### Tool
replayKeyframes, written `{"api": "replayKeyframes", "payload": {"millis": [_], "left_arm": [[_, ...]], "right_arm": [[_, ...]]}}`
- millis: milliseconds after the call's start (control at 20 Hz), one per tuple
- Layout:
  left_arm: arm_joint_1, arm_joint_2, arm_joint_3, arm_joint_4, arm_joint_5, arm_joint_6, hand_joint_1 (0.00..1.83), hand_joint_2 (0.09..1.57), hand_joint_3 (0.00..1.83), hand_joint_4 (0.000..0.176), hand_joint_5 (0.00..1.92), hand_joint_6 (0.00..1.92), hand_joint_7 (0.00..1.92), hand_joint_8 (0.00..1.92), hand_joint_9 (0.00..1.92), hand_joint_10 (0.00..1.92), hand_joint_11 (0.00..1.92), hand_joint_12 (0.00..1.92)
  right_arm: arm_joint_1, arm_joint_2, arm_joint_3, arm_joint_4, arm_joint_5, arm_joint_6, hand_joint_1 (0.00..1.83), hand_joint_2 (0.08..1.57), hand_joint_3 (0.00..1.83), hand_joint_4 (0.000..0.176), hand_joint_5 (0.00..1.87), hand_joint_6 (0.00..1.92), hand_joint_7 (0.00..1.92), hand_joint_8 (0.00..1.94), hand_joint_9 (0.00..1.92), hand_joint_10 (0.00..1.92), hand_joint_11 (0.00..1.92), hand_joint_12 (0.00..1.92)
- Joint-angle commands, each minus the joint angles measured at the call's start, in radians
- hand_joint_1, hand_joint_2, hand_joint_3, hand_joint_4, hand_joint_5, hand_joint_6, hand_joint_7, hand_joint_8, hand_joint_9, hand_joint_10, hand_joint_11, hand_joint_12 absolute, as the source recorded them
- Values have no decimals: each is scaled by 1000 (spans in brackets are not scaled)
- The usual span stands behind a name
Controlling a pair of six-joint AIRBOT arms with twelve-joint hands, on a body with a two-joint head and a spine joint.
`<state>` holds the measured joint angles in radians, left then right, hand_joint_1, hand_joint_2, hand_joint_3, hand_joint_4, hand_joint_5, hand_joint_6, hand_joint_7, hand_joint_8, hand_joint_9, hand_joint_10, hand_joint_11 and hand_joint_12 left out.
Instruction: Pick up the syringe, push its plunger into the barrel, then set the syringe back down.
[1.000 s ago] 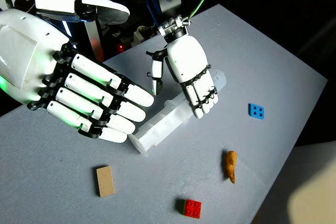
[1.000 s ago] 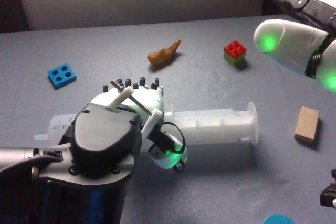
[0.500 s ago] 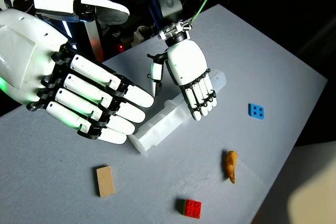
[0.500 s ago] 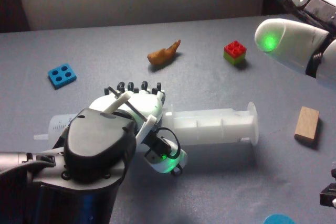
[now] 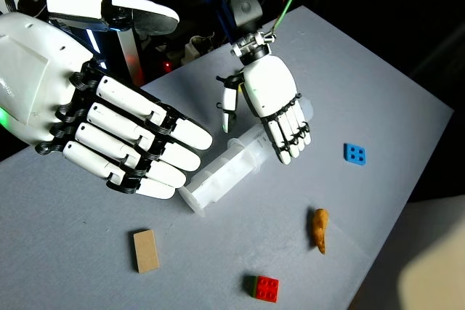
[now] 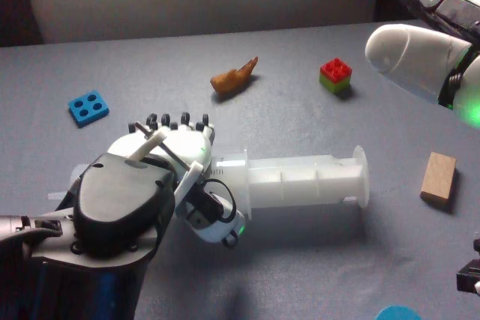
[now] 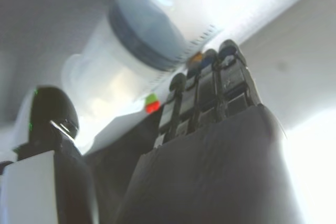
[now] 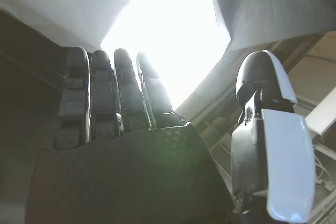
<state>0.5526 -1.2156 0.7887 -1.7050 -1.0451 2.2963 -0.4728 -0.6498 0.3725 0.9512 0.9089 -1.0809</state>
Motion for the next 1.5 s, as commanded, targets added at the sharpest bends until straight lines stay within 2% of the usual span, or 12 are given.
{"api": "replayKeyframes", "payload": {"millis": [0,150,300,400,550,650,750,900,1100,1450], "left_arm": [[2,-1,5,82,-10,-3,682,1062,0,0,0,0,0,0,0,0,0,0],[30,0,12,105,8,-27,707,1064,0,0,0,0,0,0,0,0,0,0],[48,-2,16,124,14,-40,636,1080,6,0,0,0,0,0,0,0,0,0],[54,-10,25,131,20,-43,714,1074,0,0,0,0,0,0,0,0,0,0],[62,-28,46,145,43,-46,657,1067,0,0,0,0,0,0,0,0,0,0],[66,-41,60,150,52,-46,713,1073,0,0,0,0,0,0,0,0,0,0],[69,-48,68,150,52,-46,693,1075,1,0,0,0,0,0,0,0,0,0],[75,-56,78,157,57,-49,674,1098,9,0,0,0,0,0,0,0,0,0],[82,-59,90,170,69,-54,757,1057,0,0,0,0,0,0,0,0,0,0],[90,-63,102,187,79,-69,734,1052,0,0,0,0,0,0,0,0,0,0]], "right_arm": [[8,5,-2,-64,86,10,168,1055,0,0,129,4,137,6,126,6,0,395],[8,5,-2,-64,88,10,151,1068,3,0,119,0,117,0,106,0,0,361],[8,5,-2,-64,90,10,166,1068,1,0,109,2,110,2,98,1,0,324],[8,4,-2,-64,91,10,150,1079,4,0,84,1,88,1,79,0,0,277],[7,3,-2,-64,91,10,183,1064,0,0,114,4,116,4,113,6,0,374],[8,3,-3,-64,93,10,163,1070,0,0,109,1,109,0,107,1,0,344],[7,3,-3,-64,93,10,171,1069,0,0,103,0,102,1,96,2,0,282],[7,3,-3,-64,93,10,167,1062,0,0,108,1,111,3,103,3,0,296],[7,3,-3,-64,93,10,201,1055,0,0,116,1,113,0,101,0,0,341],[5,-3,-10,-64,110,2,207,1055,0,0,128,2,131,3,114,4,0,391]]}}
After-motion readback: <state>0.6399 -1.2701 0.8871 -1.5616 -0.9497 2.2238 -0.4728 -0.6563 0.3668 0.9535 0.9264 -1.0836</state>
